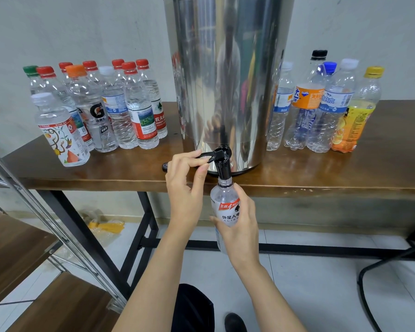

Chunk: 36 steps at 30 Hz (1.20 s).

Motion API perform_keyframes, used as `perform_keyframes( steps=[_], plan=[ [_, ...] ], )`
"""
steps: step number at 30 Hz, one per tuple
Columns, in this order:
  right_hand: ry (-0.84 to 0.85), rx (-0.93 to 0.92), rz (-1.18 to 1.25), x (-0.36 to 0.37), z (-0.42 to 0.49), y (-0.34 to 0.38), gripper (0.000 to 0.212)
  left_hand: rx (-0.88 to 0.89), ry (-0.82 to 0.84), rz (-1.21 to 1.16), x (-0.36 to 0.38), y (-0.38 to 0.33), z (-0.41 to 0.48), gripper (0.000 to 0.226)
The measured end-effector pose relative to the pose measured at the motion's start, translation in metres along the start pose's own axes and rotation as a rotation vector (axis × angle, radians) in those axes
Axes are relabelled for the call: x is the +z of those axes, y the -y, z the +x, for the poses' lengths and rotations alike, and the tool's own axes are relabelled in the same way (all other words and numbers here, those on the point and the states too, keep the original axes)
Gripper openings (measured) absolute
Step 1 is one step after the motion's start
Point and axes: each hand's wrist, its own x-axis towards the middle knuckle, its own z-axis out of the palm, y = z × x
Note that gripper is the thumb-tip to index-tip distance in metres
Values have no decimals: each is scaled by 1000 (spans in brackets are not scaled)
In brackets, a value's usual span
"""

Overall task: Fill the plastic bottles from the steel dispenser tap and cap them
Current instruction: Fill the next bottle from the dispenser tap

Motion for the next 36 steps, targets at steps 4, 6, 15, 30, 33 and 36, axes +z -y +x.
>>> perform_keyframes(
  steps=[4,6,15,30,33,36],
  plan=[
    [-5,-3,-5,1,0,0,90,-7,-4,-1,-1,-1,0,10],
    [-10,-5,-8,1,0,0,92,-9,-4,-1,-1,-1,0,12],
    [-14,2,6,1,1,-1,94,8,-8,-9,0,1,1,13],
    [-21,-6,-11,2,1,-3,95,9,7,-12,0,2,0,8],
    [-24,-4,-11,2,1,-2,95,6,3,-13,-1,1,0,10],
    [-25,-5,-15,2,1,-2,94,8,0,-12,-1,1,1,11]
  ],
)
